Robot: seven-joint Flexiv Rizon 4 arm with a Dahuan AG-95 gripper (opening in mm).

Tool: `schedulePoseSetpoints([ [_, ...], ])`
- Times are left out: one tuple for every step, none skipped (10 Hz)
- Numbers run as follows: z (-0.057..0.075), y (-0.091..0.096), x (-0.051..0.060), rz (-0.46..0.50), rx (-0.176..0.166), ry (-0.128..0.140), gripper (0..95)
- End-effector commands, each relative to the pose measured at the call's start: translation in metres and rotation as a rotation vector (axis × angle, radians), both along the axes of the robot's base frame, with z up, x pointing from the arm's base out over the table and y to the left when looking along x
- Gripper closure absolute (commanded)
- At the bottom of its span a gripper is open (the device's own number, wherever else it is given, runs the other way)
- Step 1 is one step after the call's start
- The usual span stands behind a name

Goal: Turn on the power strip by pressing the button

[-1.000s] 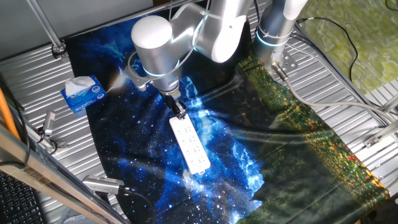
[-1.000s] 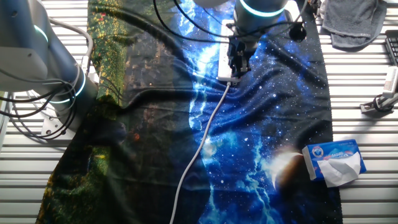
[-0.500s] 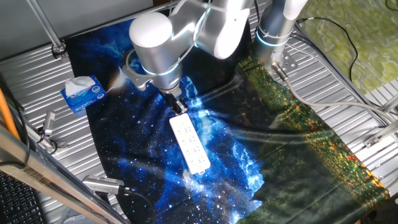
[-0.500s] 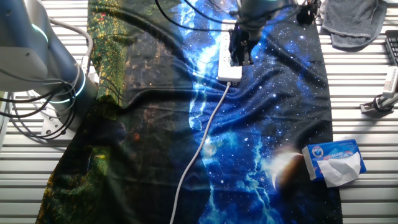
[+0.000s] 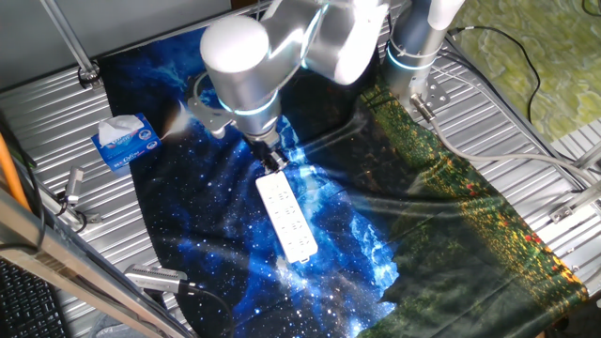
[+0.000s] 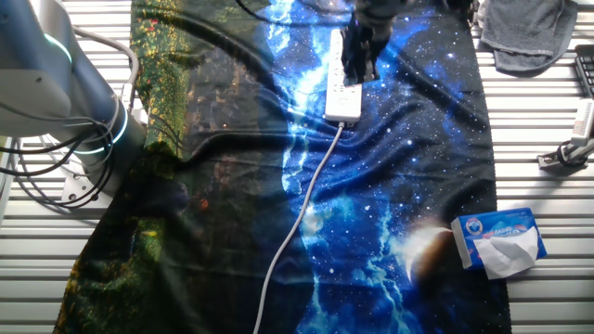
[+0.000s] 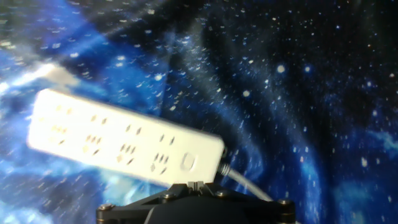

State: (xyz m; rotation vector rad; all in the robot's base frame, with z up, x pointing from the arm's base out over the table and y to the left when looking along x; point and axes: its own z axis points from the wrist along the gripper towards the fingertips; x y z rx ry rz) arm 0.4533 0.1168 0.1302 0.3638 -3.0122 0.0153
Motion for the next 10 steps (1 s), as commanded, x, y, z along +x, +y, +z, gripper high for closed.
schedulePoseSetpoints([
  [-0.0017,0.0012,0.0015,-0.009,-0.002,0.003,95.0],
  [-0.0020,0.0011,0.0015,-0.008,-0.003,0.002,95.0],
  [-0.0018,0.0012,0.0014,-0.003,-0.002,-0.001,95.0],
  [-0.0009,0.0015,0.0011,-0.014,-0.001,-0.004,95.0],
  [-0.0008,0.0016,0.0011,-0.019,0.001,-0.005,95.0],
  [-0.0003,0.0014,0.0008,-0.019,0.006,-0.006,95.0],
  [0.0001,0.0016,0.0008,-0.011,0.009,-0.011,95.0],
  [0.0000,0.0016,0.0008,-0.003,0.014,-0.011,95.0],
  [0.0001,0.0015,0.0007,0.001,0.013,-0.006,95.0],
  [0.0000,0.0015,0.0007,0.001,0.009,-0.001,95.0],
])
